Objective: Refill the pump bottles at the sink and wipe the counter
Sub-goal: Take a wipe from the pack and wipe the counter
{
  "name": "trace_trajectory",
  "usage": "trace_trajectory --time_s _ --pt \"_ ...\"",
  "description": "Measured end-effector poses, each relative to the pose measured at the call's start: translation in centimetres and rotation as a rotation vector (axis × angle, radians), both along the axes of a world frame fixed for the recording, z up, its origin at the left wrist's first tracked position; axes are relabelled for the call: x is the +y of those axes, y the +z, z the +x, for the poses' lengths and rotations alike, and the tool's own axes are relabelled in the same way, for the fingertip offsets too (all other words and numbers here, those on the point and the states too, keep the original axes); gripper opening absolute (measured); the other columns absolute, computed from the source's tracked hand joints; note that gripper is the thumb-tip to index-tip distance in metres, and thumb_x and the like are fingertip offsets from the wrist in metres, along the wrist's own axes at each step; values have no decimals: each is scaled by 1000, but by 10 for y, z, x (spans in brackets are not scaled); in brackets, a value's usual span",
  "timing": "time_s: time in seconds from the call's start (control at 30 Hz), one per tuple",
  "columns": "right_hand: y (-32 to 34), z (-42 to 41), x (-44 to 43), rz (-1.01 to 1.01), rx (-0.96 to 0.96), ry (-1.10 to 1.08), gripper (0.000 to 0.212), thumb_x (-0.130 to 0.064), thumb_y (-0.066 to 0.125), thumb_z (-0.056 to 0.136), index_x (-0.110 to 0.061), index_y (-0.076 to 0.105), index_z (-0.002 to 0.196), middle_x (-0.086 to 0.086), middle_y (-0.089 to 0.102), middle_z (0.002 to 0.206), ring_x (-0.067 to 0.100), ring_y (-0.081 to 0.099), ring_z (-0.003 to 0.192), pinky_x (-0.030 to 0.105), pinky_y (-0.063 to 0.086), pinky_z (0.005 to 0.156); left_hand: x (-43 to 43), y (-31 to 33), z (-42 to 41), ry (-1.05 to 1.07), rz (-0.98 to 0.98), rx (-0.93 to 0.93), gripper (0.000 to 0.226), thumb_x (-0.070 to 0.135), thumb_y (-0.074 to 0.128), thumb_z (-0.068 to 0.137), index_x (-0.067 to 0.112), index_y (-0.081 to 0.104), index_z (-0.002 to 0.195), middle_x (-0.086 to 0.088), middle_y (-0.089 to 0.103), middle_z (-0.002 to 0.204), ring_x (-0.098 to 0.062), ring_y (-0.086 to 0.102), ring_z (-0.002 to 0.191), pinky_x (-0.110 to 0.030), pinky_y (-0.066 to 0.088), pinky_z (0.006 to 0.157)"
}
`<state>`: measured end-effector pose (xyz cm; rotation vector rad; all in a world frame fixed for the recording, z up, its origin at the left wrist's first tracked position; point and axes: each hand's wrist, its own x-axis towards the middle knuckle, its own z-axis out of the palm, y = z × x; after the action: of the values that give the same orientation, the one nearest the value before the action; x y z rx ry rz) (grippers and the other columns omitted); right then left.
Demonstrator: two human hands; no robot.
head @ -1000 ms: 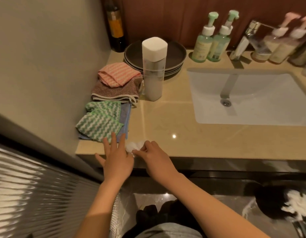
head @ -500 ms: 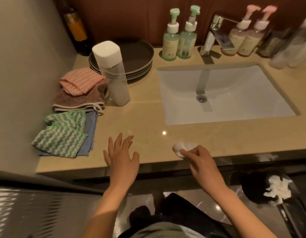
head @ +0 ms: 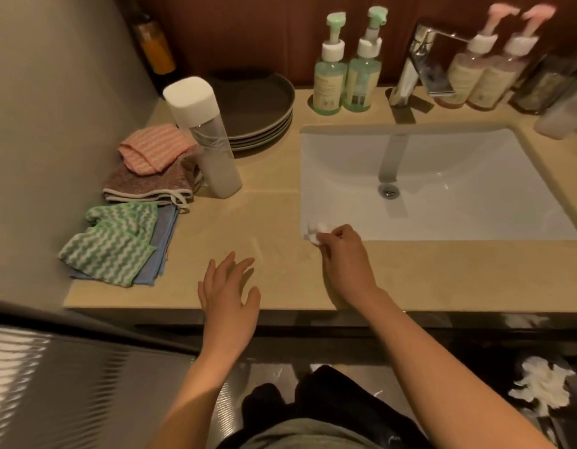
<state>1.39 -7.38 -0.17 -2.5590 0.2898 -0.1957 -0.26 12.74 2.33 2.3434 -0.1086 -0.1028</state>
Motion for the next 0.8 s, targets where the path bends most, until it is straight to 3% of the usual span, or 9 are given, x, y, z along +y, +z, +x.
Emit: trace_trajectory --time_s 0.07,0.13,0.2,0.3,0.37,0.47,0.67,0.8 --pt "-2 6 21 34 4 82 21 -21 54 92 -6 56 108 8 50 100 20 49 85 24 41 66 -3 1 -2 21 8 -4 45 7 53 89 27 49 130 3 32 149 -19 5 144 -48 6 116" --pt "-6 1 39 -25 4 277 30 -15 56 91 -10 52 121 8 47 109 22 48 94 31 46 73 -10 1 -5 32 20 -6 45 8 53 89 27 50 129 2 32 149 -21 6 144 -49 8 116" --pt "-12 -10 46 47 -9 359 29 -29 48 95 -14 51 119 -1 45 106 14 45 93 25 40 74 -17 1 -6 27 29 -2 45 8 53 89 26 50 130 1 33 149 -22 7 143 -49 8 116" --pt "-16 -33 33 -41 -116 446 37 -45 40 95 -17 52 117 -9 41 104 7 42 93 21 36 76 -35 2 -8 12 10 0 42 10 54 90 27 50 129 1 34 148 -22 9 143 -49 9 115" --pt "-15 -51 11 -2 -92 402 33 -31 57 90 -18 55 121 -4 47 106 12 46 94 24 42 72 -49 2 -8 -2 -1 0 40 13 54 91 27 51 128 1 34 148 -21 9 143 -49 9 116" --pt "-17 -79 -31 -39 -67 376 57 -6 79 69 -21 61 121 9 58 103 22 57 88 26 50 59 -70 3 -8 -40 -13 25 42 11 53 91 28 49 129 2 32 149 -20 7 143 -48 8 116" --pt "-6 -118 -121 -45 -54 106 49 1 75 73 -17 67 117 10 58 97 14 49 90 17 37 72 -123 4 -2 -127 -29 30 42 10 51 92 25 48 131 2 31 149 -18 9 143 -43 6 117" --pt "-7 -133 -184 -73 -63 -97 44 6 71 76 -12 67 115 16 57 96 28 55 87 28 41 73 -155 3 2 -227 -49 36 43 10 50 93 25 47 133 3 31 150 -18 15 142 -43 10 117"
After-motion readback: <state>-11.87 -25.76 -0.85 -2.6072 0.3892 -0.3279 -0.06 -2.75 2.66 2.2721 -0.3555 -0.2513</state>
